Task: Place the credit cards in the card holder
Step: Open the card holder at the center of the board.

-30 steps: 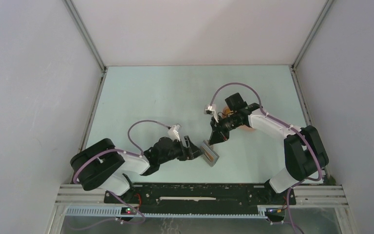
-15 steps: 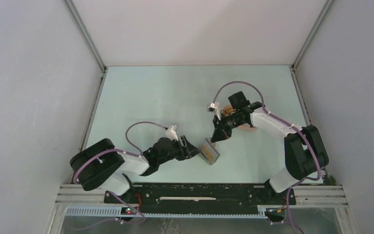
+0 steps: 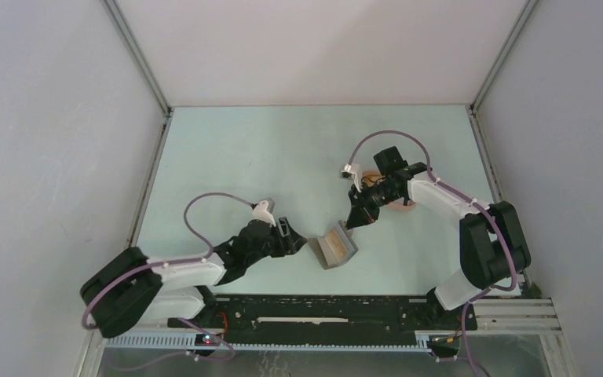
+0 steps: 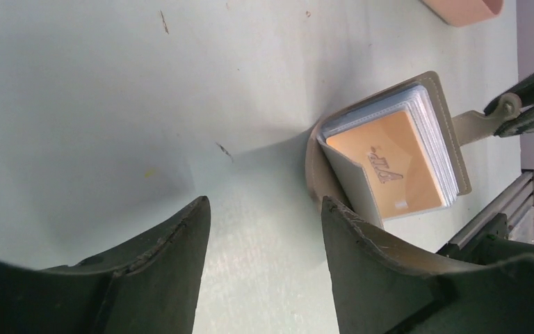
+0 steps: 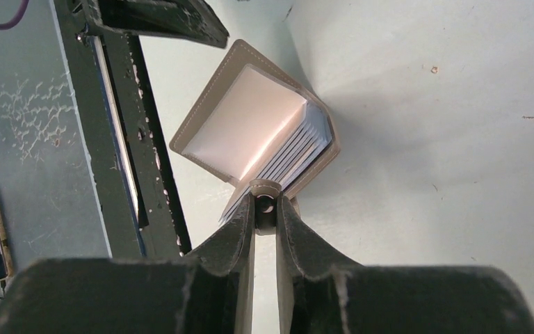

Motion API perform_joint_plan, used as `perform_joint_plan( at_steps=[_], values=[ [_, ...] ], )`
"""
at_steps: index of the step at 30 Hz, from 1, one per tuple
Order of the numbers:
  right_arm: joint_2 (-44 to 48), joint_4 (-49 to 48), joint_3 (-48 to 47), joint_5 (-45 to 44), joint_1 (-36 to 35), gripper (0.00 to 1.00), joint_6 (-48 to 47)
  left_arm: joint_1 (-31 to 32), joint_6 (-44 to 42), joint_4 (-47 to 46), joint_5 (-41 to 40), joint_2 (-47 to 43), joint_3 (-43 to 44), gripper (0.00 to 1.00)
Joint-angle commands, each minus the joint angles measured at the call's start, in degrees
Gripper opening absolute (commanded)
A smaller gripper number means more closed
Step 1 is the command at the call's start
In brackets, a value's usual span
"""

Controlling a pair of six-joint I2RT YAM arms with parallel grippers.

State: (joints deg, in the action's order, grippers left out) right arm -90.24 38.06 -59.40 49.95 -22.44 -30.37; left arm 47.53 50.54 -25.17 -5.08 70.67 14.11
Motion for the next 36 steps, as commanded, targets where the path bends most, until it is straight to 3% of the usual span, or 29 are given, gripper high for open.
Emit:
perform_joint_plan(
  at_steps=[1,4,9,19,26,36],
  values=[
    [1.9,1.1,-1.3,4.0,0.6,0.00,0.0,-0.3,-5.1,10.4,-4.8,-9.2,2.1,0.66],
    [2.4,1.0,-1.3,6.1,0.6,0.00,0.4,-0.3,-6.4,10.7,-3.1,-14.7,2.0,0.67],
    [2.5,0.6,-1.3,8.0,0.6,0.00,1.5,-0.2,-4.7,0.7,6.7,-17.4,1.5,0.64],
    [1.3,-0.3,-1.3,7.7,0.6,0.00,3.2,2.9,-1.6,-11.4,12.8,-1.4,7.7,0.61],
    [-1.0,-0.8,-1.3,1.2,0.9,0.00,3.8,3.4,-0.8,-13.4,13.0,5.0,8.0,0.58],
    [-5.7,2.5,-2.4,-15.2,-0.4,0.06,2.7,3.4,-2.8,-9.7,11.9,4.3,8.0,0.58]
  ],
)
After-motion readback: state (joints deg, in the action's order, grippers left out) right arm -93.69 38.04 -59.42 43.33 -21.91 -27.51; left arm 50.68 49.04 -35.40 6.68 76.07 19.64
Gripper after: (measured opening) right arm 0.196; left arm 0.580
